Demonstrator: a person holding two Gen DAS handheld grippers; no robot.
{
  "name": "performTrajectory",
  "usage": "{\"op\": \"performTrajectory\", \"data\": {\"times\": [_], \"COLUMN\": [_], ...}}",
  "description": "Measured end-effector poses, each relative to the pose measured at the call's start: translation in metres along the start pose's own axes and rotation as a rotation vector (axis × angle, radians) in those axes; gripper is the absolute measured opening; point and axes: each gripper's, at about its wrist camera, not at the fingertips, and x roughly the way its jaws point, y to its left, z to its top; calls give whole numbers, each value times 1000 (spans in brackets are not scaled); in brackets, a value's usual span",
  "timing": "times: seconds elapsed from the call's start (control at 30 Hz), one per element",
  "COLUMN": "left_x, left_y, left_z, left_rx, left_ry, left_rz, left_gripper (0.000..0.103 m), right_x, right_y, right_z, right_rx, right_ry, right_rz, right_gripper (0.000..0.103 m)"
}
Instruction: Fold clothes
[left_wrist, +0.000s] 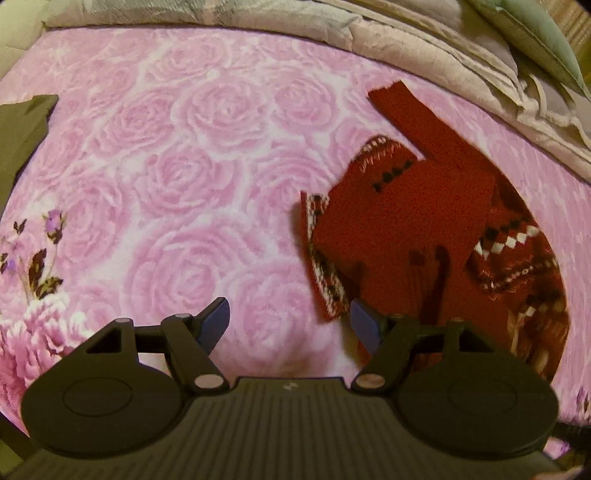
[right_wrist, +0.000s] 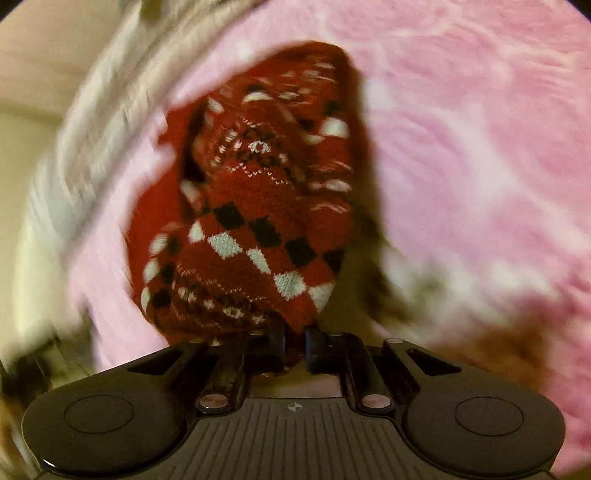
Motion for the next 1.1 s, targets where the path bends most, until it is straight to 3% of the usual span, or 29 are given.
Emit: {"op": "performTrajectory", "data": {"times": [0.13, 0.17, 0.2, 0.23, 0.27, 0.43, 0.57, 0.7, 0.87, 0.97, 1.0, 1.03, 1.1], "left_x": [8, 10, 12, 13, 14, 21, 33, 49, 71, 91, 99, 108, 123], "left_y": [-8, -12, -16, -21, -26, -61, -98, -132, -177, -202, -209, -215, -222], "left_z": [-4, -3, -1, 1, 5, 28, 49, 68, 91, 101, 103, 105, 104], "left_rx": [46, 59, 72, 86, 103, 215, 311, 334, 332, 346, 355, 365, 379], "left_ry": [24, 24, 22, 18, 10, -50, -86, -87, -87, -77, -66, -53, -26], "left_rz": [-26, -32, -37, -43, -48, -69, -95, -147, -222, -221, -201, -182, -144], "left_gripper": [69, 69, 69, 69, 69, 69, 69, 69, 69, 68, 65, 62, 46], "right_x": [-24, -31, -37, -42, -48, -51, -32, 1, 42, 68, 76, 85, 102], "right_y": [-45, -54, -56, -53, -50, -18, 8, 43, 75, 81, 83, 85, 88], "right_z": [-33, -33, -29, -21, -13, 48, 112, 168, 196, 200, 201, 203, 205], "right_rx": [21, 60, 73, 53, 33, -165, -342, -511, -672, -713, -727, -741, -768], "right_ry": [72, 60, 35, -3, -42, -170, -216, -208, -155, -127, -118, -109, -90], "right_rz": [-175, -175, -183, -211, -238, -320, -305, -257, -202, -173, -164, -155, -136], "right_gripper": [6, 16, 29, 68, 90, 90, 90, 90, 90, 89, 88, 80, 76]}}
